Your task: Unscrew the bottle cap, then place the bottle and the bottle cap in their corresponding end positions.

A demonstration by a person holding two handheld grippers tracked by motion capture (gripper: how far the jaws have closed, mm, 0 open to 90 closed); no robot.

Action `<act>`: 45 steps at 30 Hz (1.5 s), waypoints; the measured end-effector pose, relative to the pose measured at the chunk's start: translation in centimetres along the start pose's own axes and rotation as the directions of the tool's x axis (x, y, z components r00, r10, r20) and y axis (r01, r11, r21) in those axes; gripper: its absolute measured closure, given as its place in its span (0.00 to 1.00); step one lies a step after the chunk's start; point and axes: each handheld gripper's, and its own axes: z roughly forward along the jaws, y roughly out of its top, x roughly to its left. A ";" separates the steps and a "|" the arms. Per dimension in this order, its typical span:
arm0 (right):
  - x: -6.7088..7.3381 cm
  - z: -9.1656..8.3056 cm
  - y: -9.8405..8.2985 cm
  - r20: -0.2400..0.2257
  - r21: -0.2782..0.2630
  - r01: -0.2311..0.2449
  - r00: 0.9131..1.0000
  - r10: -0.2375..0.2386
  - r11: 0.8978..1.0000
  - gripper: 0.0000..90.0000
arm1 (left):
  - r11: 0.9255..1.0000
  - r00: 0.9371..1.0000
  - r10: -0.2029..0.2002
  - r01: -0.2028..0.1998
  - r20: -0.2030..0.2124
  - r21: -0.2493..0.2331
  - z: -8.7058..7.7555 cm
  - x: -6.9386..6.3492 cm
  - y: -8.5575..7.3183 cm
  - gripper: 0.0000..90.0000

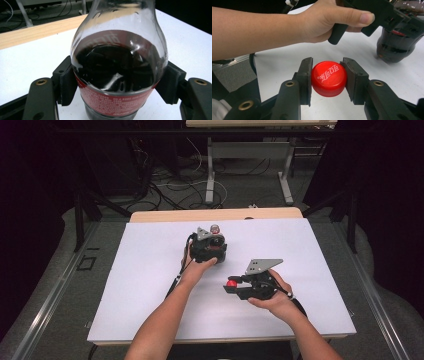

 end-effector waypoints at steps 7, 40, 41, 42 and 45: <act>-0.1 0.4 -0.3 0.006 -0.007 -0.001 1.000 0.001 1.000 0.68 | 1.000 1.000 -0.004 0.004 0.017 -0.014 0.0 -0.5 -1.0 0.33; -0.1 1.4 -0.5 0.016 0.022 0.010 1.000 -0.010 1.000 0.68 | 1.000 0.998 0.003 -0.003 0.070 0.006 -0.6 -0.7 -1.9 0.13; -0.1 1.4 -0.5 0.015 0.032 0.012 1.000 -0.013 0.999 0.68 | 1.000 0.997 -0.006 0.006 0.073 0.004 -0.7 -0.6 -2.0 0.11; -0.1 1.6 -0.5 0.024 0.021 0.008 1.000 -0.008 1.000 0.68 | 1.000 0.997 -0.012 0.011 0.074 0.007 -0.9 -0.6 -2.0 0.11; -0.2 1.8 -0.5 0.026 0.024 0.011 1.000 -0.011 1.000 0.68 | 1.000 0.998 -0.010 0.010 0.068 0.003 -1.5 -0.3 -2.1 0.08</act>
